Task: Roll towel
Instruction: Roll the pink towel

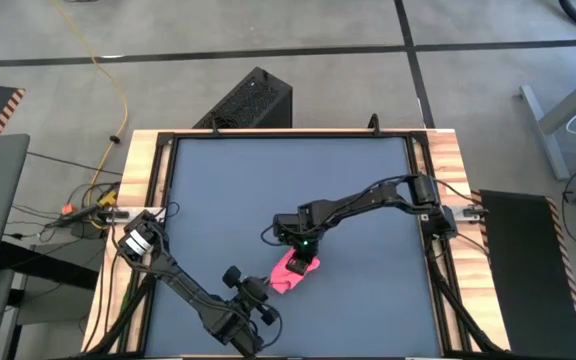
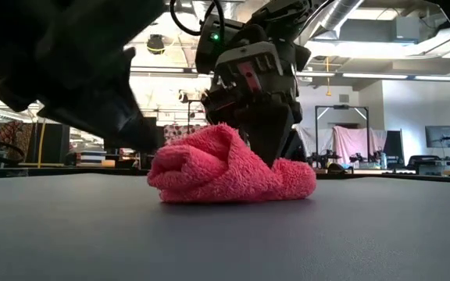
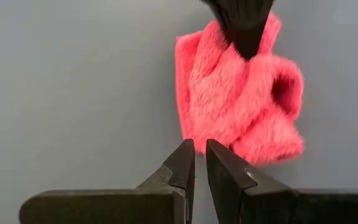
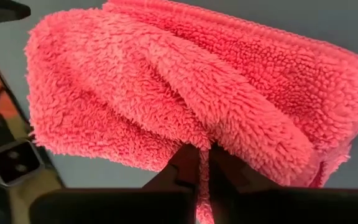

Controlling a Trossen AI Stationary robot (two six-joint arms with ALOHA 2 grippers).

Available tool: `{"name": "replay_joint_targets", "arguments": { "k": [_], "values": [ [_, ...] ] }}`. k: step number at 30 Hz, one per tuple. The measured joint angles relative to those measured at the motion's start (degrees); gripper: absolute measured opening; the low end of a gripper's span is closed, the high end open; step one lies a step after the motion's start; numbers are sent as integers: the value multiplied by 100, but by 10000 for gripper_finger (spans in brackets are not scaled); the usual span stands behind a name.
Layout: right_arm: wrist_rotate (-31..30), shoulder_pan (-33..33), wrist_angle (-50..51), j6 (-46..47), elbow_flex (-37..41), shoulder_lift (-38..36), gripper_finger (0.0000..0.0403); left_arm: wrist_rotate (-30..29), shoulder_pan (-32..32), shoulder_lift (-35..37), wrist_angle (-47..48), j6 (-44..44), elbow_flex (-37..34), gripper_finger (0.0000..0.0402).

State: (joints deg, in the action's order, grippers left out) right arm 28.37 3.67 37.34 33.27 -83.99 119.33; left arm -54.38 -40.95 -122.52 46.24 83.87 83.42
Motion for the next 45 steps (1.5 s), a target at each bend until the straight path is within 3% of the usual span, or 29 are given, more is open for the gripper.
{"name": "replay_joint_targets", "arguments": {
  "k": [5,15,18,29,34,40,45],
  "values": [
    [-228,-14,-203,-964,-2,-2,80,-8,47,16,-680,535,4,32],
    [-258,-5,-360,-1714,-7,-4,235,453,350,29,-1698,541,4,32],
    [-171,-1,-354,-1860,-8,-32,260,466,382,29,-1776,482,4,32],
    [-788,69,-293,-1947,-4,-886,265,592,362,29,-1772,-4,4,32],
    [-1329,62,477,-2124,-4,-1107,265,514,272,161,-1803,-466,4,32],
    [-2141,217,1692,-3707,-4,-1134,265,211,164,417,-1669,-1077,17,32],
    [-3232,571,1804,-5175,-4,-1135,261,363,174,446,-1573,-1229,17,32]
  ]
}}
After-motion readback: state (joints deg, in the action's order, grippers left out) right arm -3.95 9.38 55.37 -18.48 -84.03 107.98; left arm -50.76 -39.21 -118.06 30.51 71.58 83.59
